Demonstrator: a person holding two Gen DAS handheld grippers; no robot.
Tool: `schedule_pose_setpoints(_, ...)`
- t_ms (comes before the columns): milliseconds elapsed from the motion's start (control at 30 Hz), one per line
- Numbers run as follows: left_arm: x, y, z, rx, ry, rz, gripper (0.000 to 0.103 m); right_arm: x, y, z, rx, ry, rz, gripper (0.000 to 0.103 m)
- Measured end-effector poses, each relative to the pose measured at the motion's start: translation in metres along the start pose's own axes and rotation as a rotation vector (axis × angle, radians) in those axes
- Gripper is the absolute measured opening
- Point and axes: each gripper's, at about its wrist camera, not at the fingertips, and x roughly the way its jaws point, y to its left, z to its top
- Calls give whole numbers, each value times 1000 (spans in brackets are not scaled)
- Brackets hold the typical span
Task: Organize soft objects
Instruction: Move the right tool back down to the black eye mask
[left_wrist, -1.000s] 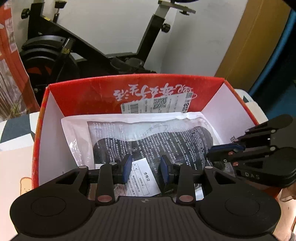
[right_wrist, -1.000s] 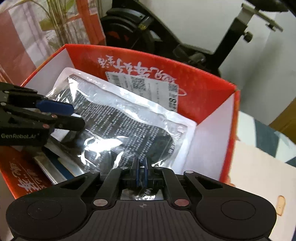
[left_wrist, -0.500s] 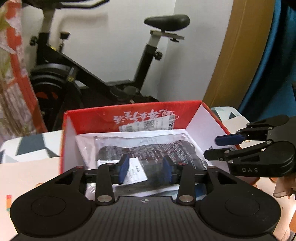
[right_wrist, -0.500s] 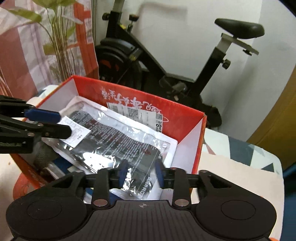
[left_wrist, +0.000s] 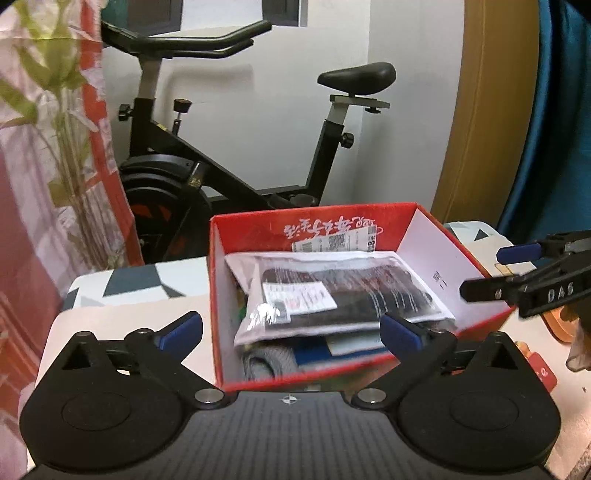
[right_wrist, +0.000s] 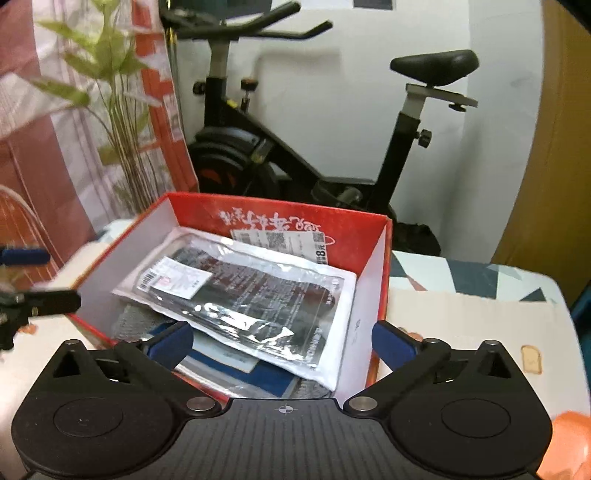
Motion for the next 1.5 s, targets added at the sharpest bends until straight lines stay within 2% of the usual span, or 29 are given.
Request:
schedule_pose_setpoints(133, -16, -2, -20, -34, -9, -34, 103, -18, -2, -17, 46, -62, 24, 103)
schedule_pose_setpoints(333, -26, -3, -52, -107, 14, -60, 103, -41, 3, -40, 33, -136, -21, 103)
schedule_pose_setpoints(533, -25, -7, -87, -125, 62, -21, 103, -60, 5, -67, 8, -193, -49, 103)
schedule_pose_setpoints(667, -23, -9, -109, -140, 90, 1, 103, -57, 9, -93, -11, -158, -74, 103)
schedule_pose_setpoints(867, -18, -12, -135, -162, 129, 26, 103, -39, 8, -134, 46, -31, -12, 103)
schedule_pose_setpoints(1067, -9, -15, -154, -169, 181, 61, 103, -21, 13, -169, 67, 90, -29, 103)
schedule_pose_setpoints(1333, 2, -19, -169, -184, 251, 79, 103, -7, 12, -182, 54, 168, -59, 103)
schedule_pose_setpoints(1500, 4, -17, -173, -194, 271, 85, 103, -2, 15, -186, 23, 176, -68, 103)
